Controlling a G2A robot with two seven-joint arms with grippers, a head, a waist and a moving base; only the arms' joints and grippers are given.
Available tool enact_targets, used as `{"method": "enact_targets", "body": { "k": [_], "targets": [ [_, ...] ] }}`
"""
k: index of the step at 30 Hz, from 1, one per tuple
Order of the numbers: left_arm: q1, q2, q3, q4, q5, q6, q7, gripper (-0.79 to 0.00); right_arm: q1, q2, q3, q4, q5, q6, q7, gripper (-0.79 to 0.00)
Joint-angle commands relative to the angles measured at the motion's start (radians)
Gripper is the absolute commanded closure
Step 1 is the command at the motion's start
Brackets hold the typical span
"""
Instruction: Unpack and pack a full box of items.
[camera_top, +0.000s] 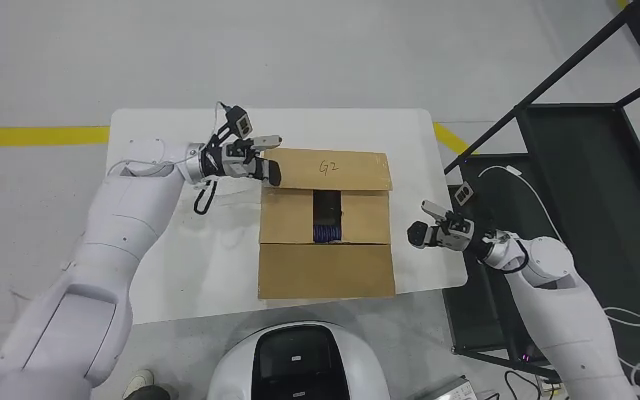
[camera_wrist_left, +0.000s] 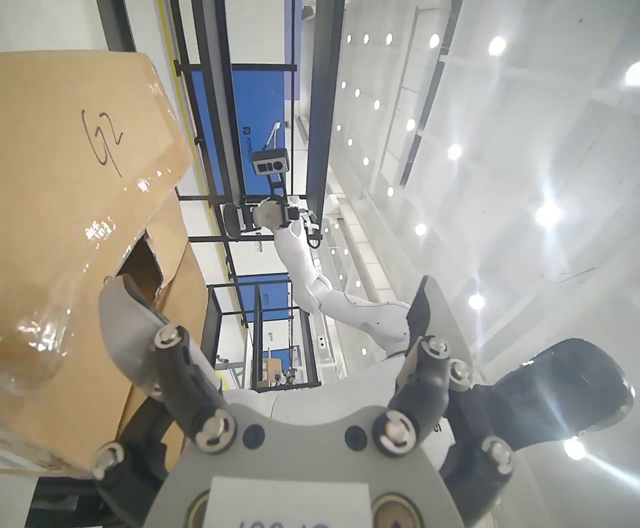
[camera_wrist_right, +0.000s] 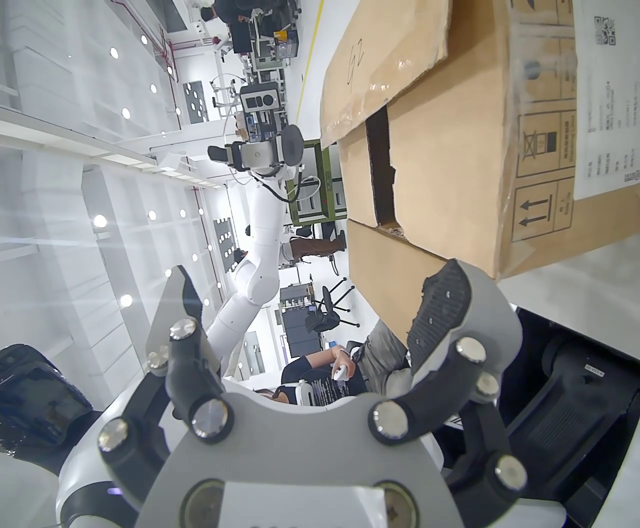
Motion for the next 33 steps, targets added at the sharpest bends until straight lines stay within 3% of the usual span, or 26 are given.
{"method": "enact_targets", "body": {
  "k": [1, 7, 18, 26, 33],
  "targets": [
    [-0.012, -0.010, 0.010, 0.014, -0.009, -0.006, -0.034, -0.785, 0.000, 0.000, 0.001, -0.001, -0.001, 0.000, 0.000, -0.785],
    [0.012, -0.019, 0.010, 0.034, -0.033, -0.024, -0.071, -0.785, -0.007, 0.000, 0.006, -0.006, -0.007, 0.000, 0.007, -0.785],
    [0.108, 0.015, 0.016, 0.031, 0.003, 0.000, -0.071, -0.785, 0.003, -0.002, -0.025, -0.016, -0.035, 0.013, 0.011, -0.785],
    [0.087, 0.014, -0.004, 0.047, 0.003, 0.010, -0.014, -0.785, 0.008, -0.003, -0.027, -0.012, -0.039, 0.014, 0.004, -0.785],
    [0.042, -0.014, 0.008, 0.058, 0.000, 0.019, 0.070, -0.785, 0.014, -0.003, -0.019, 0.001, -0.041, 0.019, -0.003, -0.785]
  ]
}}
